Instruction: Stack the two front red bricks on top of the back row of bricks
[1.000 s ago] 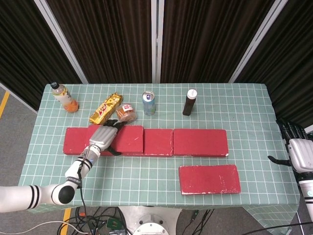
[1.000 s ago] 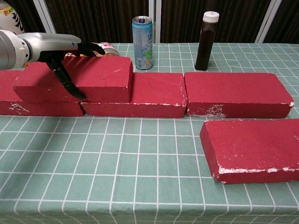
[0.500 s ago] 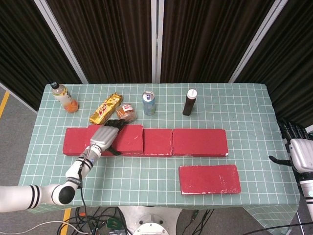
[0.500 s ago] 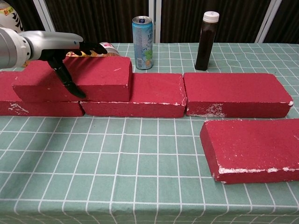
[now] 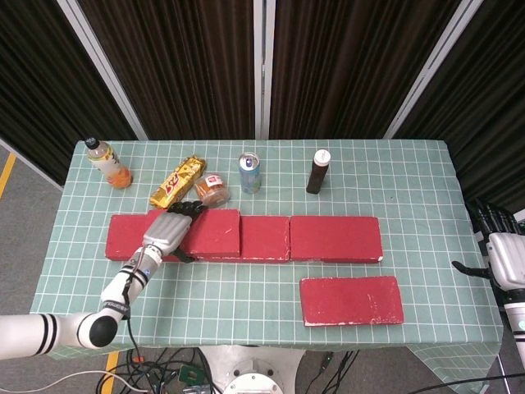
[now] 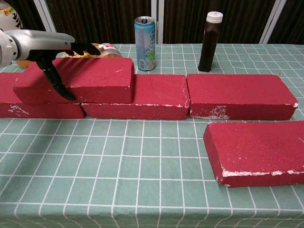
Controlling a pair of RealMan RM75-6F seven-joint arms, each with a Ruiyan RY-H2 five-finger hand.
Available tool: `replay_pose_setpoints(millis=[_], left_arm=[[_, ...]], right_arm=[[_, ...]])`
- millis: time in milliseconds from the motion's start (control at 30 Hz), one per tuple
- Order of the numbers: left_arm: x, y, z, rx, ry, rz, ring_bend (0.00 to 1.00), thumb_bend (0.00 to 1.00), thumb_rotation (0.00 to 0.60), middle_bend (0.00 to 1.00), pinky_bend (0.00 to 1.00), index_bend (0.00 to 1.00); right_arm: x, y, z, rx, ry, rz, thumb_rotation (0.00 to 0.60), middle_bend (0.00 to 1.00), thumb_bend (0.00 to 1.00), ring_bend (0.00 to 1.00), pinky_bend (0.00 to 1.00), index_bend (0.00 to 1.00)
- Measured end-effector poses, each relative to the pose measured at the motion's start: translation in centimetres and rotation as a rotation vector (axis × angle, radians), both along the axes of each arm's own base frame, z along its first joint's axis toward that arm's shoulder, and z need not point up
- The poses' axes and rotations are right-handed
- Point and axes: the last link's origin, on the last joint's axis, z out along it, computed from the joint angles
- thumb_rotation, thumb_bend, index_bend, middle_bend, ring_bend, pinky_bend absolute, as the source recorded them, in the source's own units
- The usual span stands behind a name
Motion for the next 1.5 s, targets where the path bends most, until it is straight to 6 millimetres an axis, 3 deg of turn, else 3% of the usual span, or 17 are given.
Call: replay_pose_setpoints(millis=[1500], left_arm=[[-2.9, 0.2, 2.5, 0.048, 0.122, 0.018, 0.00, 0.01, 0.600, 0.00, 0.00, 0.00]], right_arm=[[0.5, 0.0, -0.1, 0.025, -0.025, -0.006, 0.600, 0.00, 0.01, 0.00, 0.00, 0.00]])
